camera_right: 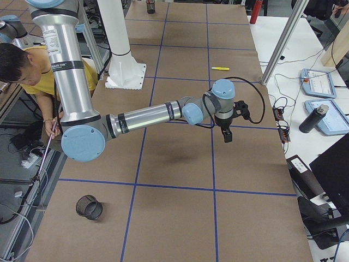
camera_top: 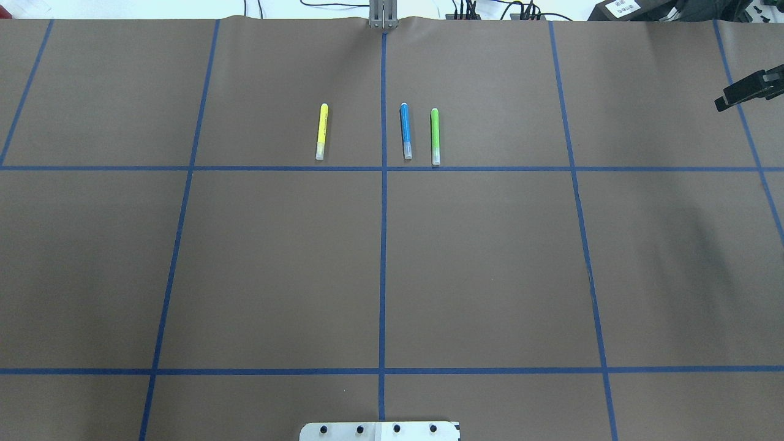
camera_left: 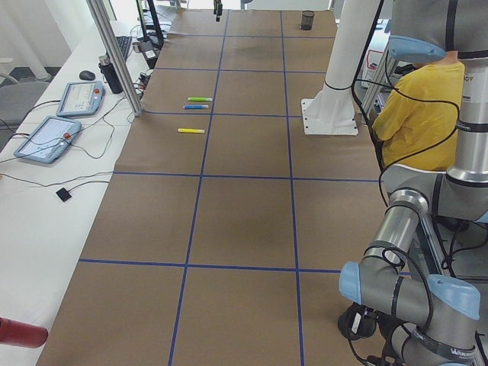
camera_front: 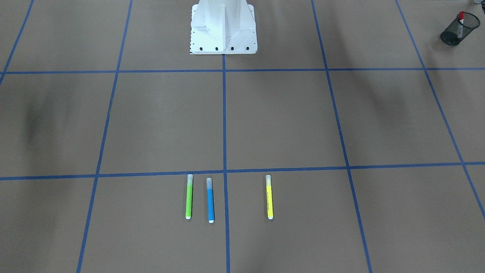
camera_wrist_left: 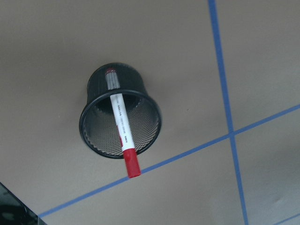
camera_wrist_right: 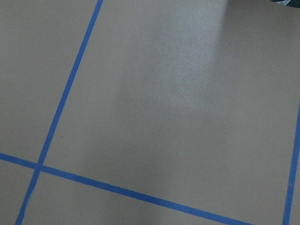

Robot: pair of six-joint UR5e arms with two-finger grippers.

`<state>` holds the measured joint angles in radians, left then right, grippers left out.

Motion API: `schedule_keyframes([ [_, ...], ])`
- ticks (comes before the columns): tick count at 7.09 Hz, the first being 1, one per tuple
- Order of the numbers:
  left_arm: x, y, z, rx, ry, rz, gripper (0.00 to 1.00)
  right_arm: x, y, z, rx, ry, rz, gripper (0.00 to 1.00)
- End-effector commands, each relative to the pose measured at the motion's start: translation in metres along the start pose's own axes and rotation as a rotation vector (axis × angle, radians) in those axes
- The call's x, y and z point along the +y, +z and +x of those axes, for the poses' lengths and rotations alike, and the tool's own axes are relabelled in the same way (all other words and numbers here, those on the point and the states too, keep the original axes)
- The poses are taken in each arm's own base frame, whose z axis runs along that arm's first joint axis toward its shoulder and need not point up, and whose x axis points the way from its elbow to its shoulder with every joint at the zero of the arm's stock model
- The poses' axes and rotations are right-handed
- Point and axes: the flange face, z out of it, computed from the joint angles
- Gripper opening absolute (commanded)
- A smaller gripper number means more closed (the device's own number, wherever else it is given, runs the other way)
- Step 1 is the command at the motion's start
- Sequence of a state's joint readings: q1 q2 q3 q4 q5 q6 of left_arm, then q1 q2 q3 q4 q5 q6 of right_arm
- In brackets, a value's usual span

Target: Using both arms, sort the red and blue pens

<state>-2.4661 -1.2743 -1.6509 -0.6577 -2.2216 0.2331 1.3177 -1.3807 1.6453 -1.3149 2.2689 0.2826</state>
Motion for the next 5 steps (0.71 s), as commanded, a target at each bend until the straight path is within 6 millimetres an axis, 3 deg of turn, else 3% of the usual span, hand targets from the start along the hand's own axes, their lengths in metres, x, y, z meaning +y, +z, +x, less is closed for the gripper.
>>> schedule_keyframes([
  [1, 0.016, -0.039, 0.075, -0.123, 0.220, 0.161, 1.00, 0.000, 0.002, 0.002, 0.001, 0.005, -0.005, 1.00],
  [3, 0.028, -0.047, 0.166, -0.282, 0.511, 0.280, 1.00, 0.001, 0.004, 0.004, 0.003, 0.009, -0.009, 1.00],
  [5, 0.024, -0.025, 0.242, -0.396, 0.794, 0.354, 1.00, 0.002, 0.008, 0.006, 0.002, 0.015, -0.016, 1.00],
])
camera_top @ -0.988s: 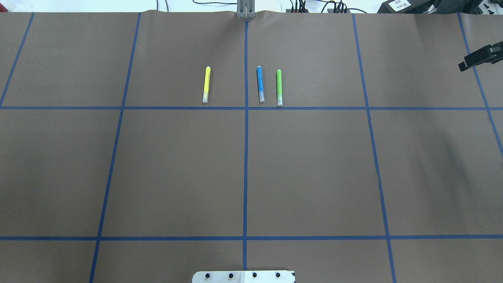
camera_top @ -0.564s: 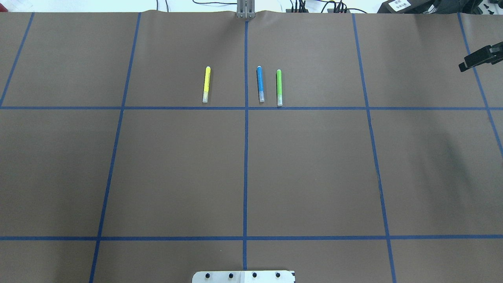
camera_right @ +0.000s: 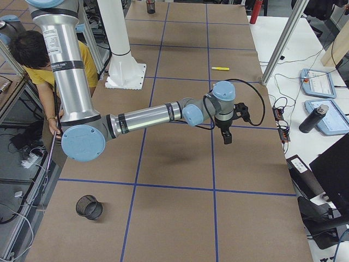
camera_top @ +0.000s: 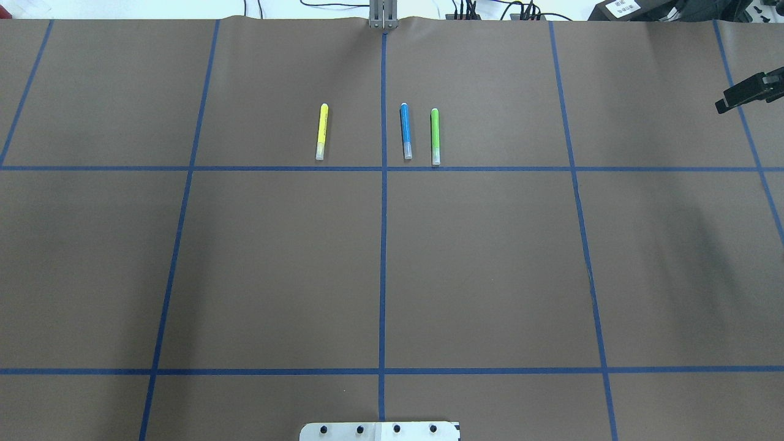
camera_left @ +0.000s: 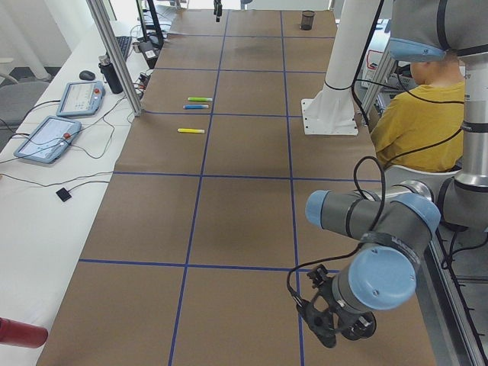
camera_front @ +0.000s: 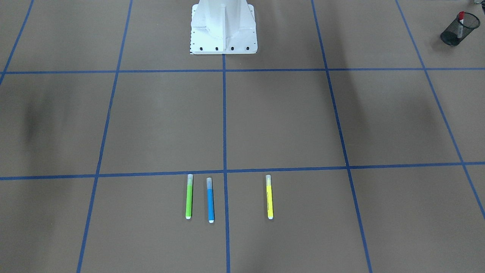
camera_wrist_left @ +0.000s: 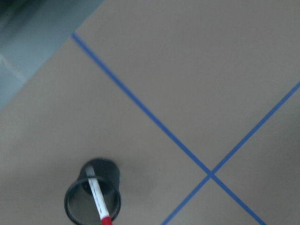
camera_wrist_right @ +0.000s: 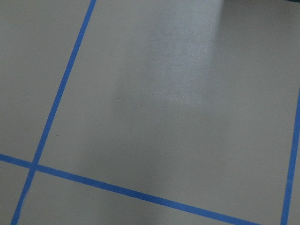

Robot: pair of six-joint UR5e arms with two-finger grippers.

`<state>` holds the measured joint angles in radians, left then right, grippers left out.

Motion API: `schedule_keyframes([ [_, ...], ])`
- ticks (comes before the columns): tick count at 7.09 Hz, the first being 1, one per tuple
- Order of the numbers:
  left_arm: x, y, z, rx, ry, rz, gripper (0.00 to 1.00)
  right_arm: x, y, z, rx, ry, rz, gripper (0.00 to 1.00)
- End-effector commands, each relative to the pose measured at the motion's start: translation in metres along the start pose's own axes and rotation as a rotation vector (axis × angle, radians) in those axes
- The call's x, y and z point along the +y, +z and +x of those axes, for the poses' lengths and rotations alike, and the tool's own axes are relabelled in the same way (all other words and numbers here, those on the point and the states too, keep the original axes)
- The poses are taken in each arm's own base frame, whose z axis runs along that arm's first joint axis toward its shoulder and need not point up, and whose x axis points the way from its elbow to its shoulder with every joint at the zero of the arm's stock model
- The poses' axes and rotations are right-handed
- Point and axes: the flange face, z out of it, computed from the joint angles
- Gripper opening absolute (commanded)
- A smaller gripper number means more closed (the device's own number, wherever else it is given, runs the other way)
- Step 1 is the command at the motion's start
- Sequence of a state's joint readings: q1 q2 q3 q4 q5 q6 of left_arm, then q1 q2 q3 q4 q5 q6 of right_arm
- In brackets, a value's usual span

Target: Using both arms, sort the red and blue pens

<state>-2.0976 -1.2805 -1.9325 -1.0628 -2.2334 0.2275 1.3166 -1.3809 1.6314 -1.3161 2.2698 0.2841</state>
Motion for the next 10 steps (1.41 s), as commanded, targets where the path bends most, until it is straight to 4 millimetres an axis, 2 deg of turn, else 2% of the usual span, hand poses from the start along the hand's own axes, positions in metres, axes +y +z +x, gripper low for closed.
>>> schedule_keyframes([
  [1, -0.044, 0.001, 0.071, -0.071, 0.264, 0.077, 1.00, 0.001, 0.001, 0.002, 0.001, 0.006, -0.002, 1.00],
  [3, -0.082, -0.012, 0.136, -0.091, 0.396, 0.093, 1.00, 0.000, 0.000, -0.007, -0.008, 0.051, 0.000, 1.00],
  [4, -0.100, -0.015, 0.180, -0.097, 0.446, 0.101, 1.00, -0.006, 0.001, -0.032, -0.030, 0.100, 0.001, 1.00],
  [5, -0.111, -0.014, 0.217, -0.100, 0.521, 0.098, 1.00, -0.024, 0.006, -0.076, -0.055, 0.167, -0.002, 1.00],
  [7, -0.114, -0.002, 0.241, -0.097, 0.605, 0.119, 1.00, -0.050, 0.035, -0.171, -0.080, 0.237, -0.027, 1.00],
  [9, -0.112, 0.001, 0.246, -0.041, 0.612, 0.106, 1.00, -0.081, 0.058, -0.246, -0.090, 0.310, -0.038, 1.00],
  [10, -0.112, 0.002, 0.245, -0.041, 0.611, 0.103, 1.00, -0.103, 0.070, -0.282, -0.085, 0.338, -0.040, 1.00],
])
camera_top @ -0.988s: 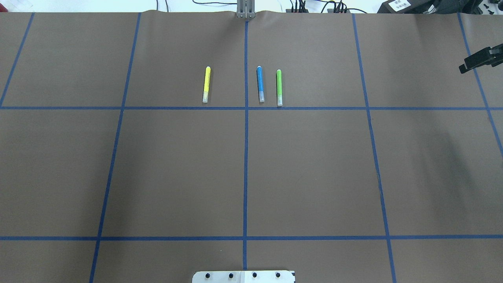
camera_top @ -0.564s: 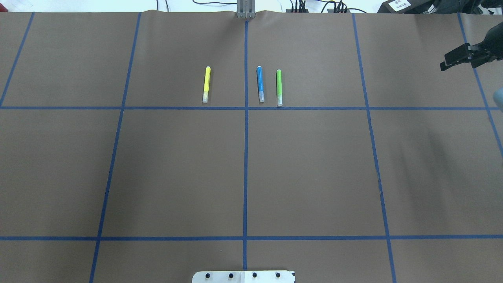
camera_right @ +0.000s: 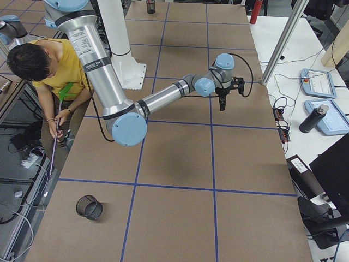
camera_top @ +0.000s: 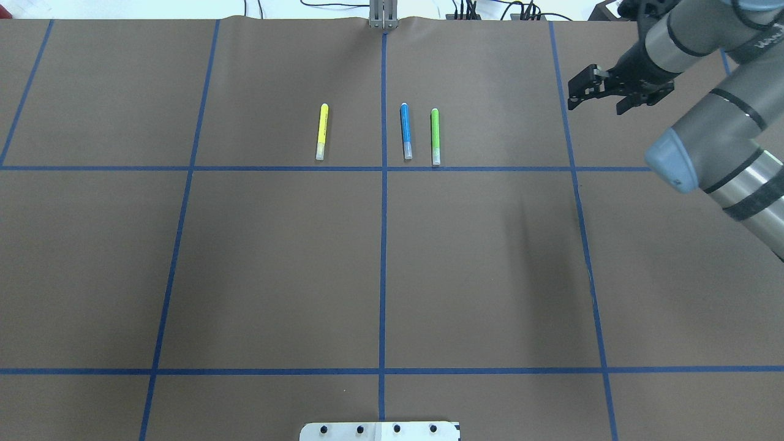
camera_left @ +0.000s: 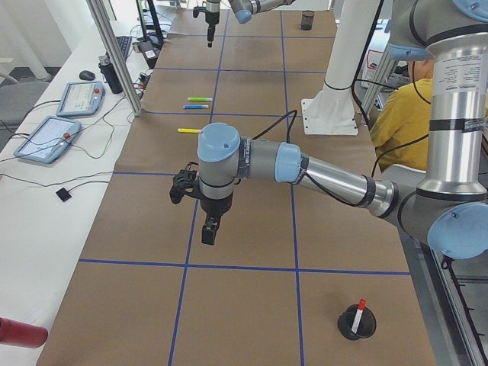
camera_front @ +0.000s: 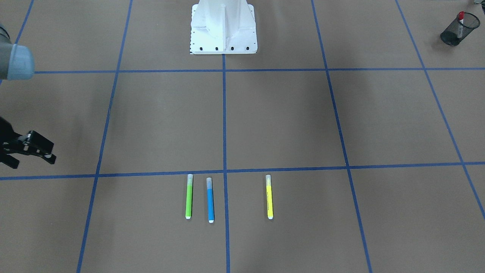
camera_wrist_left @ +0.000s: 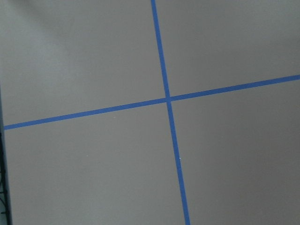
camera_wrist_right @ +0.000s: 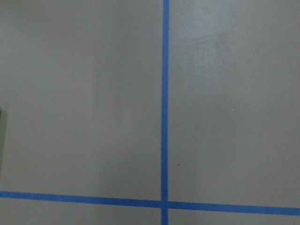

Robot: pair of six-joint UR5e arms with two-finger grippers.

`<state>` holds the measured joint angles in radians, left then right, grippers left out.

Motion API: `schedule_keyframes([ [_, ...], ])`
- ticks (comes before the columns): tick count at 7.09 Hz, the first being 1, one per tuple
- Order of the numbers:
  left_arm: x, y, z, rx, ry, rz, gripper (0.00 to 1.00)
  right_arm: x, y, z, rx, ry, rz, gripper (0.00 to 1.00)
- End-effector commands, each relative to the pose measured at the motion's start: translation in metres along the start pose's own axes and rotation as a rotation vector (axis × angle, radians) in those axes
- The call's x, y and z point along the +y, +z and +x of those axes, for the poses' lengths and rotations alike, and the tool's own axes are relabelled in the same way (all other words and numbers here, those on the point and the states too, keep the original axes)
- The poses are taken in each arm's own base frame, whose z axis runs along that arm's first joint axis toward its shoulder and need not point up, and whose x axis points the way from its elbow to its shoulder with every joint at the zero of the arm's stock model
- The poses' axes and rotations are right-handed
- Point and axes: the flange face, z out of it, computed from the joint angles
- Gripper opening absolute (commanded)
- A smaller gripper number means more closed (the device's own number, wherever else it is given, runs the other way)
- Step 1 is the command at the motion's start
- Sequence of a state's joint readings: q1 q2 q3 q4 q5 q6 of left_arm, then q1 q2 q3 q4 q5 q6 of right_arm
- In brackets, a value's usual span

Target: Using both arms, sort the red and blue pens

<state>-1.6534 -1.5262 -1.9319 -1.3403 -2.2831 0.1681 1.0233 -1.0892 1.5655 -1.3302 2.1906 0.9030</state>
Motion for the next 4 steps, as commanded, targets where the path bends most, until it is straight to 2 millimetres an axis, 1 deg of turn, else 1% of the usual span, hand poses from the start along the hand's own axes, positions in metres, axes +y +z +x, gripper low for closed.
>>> schedule_keyframes([
  [1, 0.000, 0.002, 0.001, 0.013, 0.002, -0.002, 1.00, -0.020, 0.032, -0.092, 0.004, 0.051, -0.009, 1.00],
  [2, 0.001, 0.004, -0.002, 0.013, -0.006, -0.007, 1.00, -0.029, 0.044, -0.132, 0.017, 0.054, -0.024, 1.00],
  [3, 0.001, 0.006, -0.004, 0.014, -0.007, -0.010, 1.00, -0.030, 0.046, -0.168, 0.041, 0.052, -0.037, 1.00],
  [4, 0.001, 0.009, -0.006, 0.015, -0.013, -0.015, 1.00, -0.028, 0.050, -0.200, 0.053, 0.044, -0.051, 1.00],
])
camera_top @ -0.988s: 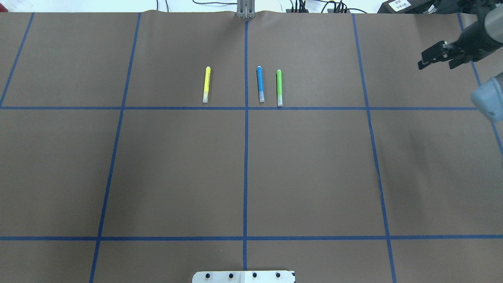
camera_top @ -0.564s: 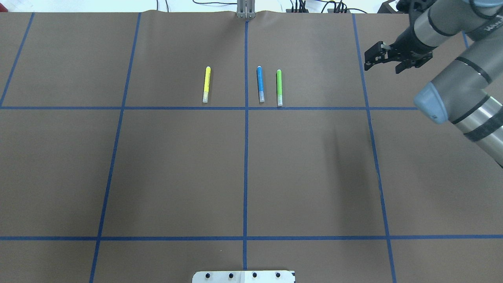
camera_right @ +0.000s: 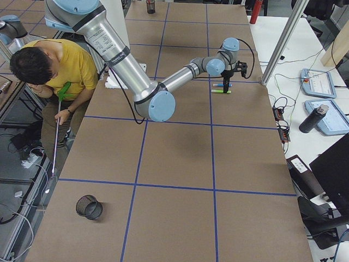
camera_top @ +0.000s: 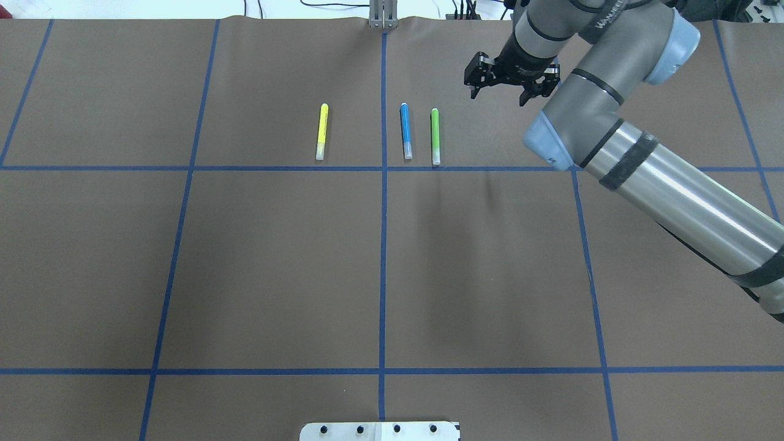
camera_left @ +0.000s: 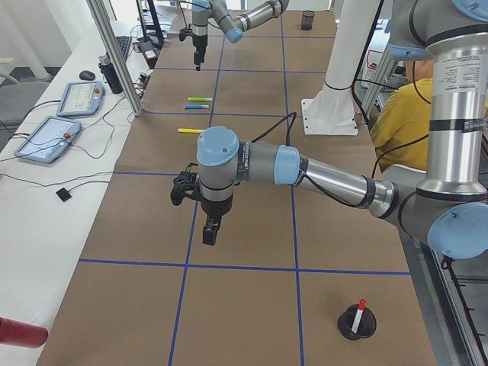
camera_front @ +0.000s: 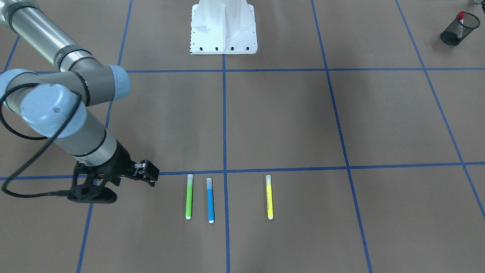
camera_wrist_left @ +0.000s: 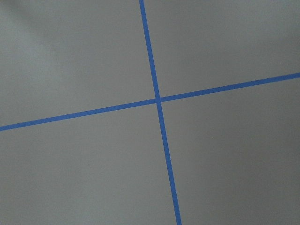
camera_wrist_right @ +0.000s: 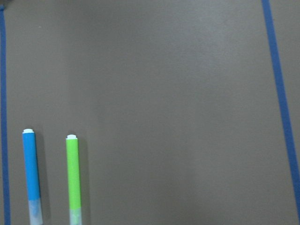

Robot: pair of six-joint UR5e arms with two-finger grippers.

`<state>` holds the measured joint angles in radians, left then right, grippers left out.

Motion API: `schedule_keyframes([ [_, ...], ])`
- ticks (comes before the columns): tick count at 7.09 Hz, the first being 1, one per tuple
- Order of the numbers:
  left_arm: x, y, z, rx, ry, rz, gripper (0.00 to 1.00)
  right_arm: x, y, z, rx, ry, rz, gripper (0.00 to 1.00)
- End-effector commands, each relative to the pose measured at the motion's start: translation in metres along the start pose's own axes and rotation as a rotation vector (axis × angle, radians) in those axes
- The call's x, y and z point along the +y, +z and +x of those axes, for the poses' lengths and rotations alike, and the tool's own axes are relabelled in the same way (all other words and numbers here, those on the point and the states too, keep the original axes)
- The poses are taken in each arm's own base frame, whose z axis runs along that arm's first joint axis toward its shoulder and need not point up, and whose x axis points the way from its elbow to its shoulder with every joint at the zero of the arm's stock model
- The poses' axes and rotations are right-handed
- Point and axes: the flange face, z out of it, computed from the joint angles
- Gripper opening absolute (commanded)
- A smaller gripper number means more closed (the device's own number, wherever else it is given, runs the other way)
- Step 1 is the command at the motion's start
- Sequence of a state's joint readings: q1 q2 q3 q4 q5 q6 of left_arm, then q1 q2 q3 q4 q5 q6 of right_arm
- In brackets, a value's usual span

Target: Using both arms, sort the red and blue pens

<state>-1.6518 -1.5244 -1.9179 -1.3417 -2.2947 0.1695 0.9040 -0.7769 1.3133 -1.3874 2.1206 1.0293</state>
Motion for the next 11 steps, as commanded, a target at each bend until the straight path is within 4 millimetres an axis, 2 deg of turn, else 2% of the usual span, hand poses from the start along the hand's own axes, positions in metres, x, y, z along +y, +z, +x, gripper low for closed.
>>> schedule_keyframes([
  [1, -0.001, 0.009, -0.008, 0.004, -0.013, -0.015, 1.00, -0.001, 0.010, -0.075, 0.028, -0.012, -0.031, 1.00],
  [2, -0.003, 0.019, -0.017, 0.003, -0.008, -0.009, 1.00, -0.002, 0.020, -0.108, 0.040, 0.003, -0.053, 1.00],
  [3, -0.004, 0.032, -0.029, 0.002, -0.003, -0.002, 1.00, -0.002, 0.027, -0.130, 0.052, 0.002, -0.071, 1.00],
  [5, -0.005, 0.050, -0.044, 0.024, 0.002, 0.008, 1.00, 0.000, 0.052, -0.152, 0.090, -0.028, -0.120, 1.00],
  [6, -0.005, 0.050, -0.044, 0.023, 0.006, 0.012, 1.00, 0.001, 0.076, -0.143, 0.123, -0.069, -0.153, 1.00],
  [7, -0.005, 0.051, -0.044, 0.023, 0.004, 0.011, 1.00, 0.004, 0.088, -0.137, 0.129, -0.111, -0.183, 1.00],
  [8, -0.005, 0.050, -0.043, 0.023, 0.009, 0.014, 1.00, 0.021, 0.102, -0.143, 0.126, -0.129, -0.216, 1.00],
  [9, -0.005, 0.048, -0.042, 0.022, 0.012, 0.017, 1.00, 0.031, 0.107, -0.151, 0.122, -0.133, -0.223, 0.99],
  [10, -0.005, 0.048, -0.041, 0.022, 0.013, 0.018, 1.00, 0.031, 0.111, -0.145, 0.123, -0.135, -0.219, 0.96],
  [11, -0.006, 0.047, -0.041, 0.022, 0.016, 0.019, 1.00, 0.031, 0.118, -0.137, 0.118, -0.132, -0.212, 0.84],
])
